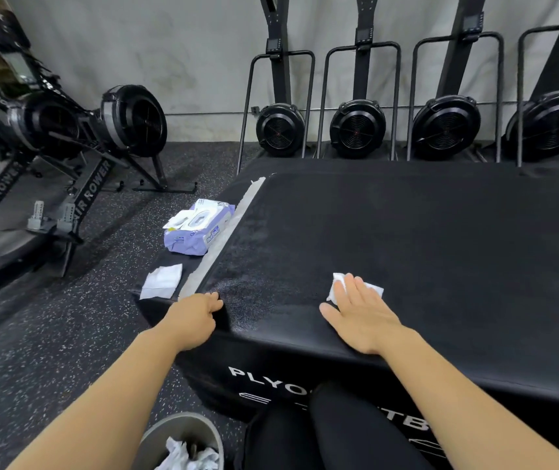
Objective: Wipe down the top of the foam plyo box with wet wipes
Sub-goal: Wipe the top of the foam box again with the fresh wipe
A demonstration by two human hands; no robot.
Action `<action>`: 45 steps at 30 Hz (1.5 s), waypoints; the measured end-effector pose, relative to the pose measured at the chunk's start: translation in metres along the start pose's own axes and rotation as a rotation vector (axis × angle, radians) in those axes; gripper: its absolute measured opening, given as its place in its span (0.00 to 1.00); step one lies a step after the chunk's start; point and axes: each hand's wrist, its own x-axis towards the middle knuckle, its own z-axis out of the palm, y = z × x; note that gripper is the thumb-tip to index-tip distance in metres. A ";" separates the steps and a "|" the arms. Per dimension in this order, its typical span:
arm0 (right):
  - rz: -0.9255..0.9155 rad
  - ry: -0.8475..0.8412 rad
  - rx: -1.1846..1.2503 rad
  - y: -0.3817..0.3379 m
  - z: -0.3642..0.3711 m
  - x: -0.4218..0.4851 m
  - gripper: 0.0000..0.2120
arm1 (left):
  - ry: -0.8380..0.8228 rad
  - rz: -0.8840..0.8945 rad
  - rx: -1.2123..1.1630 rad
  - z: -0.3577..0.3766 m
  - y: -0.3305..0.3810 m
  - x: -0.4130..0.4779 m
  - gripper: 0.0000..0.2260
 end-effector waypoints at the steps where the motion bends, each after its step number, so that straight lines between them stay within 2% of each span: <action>1: 0.017 0.012 0.018 -0.007 0.001 0.002 0.34 | -0.002 0.009 -0.017 0.001 0.000 0.000 0.25; 5: -0.026 0.090 -0.019 -0.057 0.015 0.015 0.35 | 0.009 0.025 -0.140 0.007 -0.005 0.001 0.26; 9: -0.113 -0.021 -0.063 -0.126 0.031 0.032 0.36 | 0.017 0.032 -0.181 0.012 -0.011 0.003 0.27; 12: -0.184 -0.083 -0.081 -0.156 0.037 0.040 0.35 | 0.020 0.025 -0.209 0.012 -0.012 0.004 0.25; 16: -0.279 -0.098 -0.081 -0.148 0.030 0.040 0.32 | -0.007 0.017 -0.177 0.006 -0.007 0.005 0.25; 20: -0.324 -0.079 -0.059 -0.104 0.022 0.021 0.31 | -0.018 -0.010 -0.121 0.002 -0.001 0.007 0.27; 26: -0.228 -0.018 -0.062 -0.012 0.020 -0.021 0.31 | -0.005 -0.034 -0.148 0.002 -0.001 0.007 0.26; 29: -0.164 -0.021 -0.061 0.004 0.018 -0.030 0.31 | 0.002 -0.037 -0.185 0.003 -0.001 0.003 0.26; 34: -0.126 0.019 -0.029 -0.028 0.027 -0.019 0.35 | 0.022 -0.022 -0.231 0.003 0.000 0.000 0.27; 41: -0.219 -0.062 -0.150 -0.124 0.040 0.018 0.37 | 0.028 -0.027 -0.230 0.002 -0.002 0.000 0.29; 45: -0.300 -0.095 -0.191 -0.149 0.040 0.024 0.38 | 0.014 -0.039 -0.189 -0.002 -0.002 0.001 0.27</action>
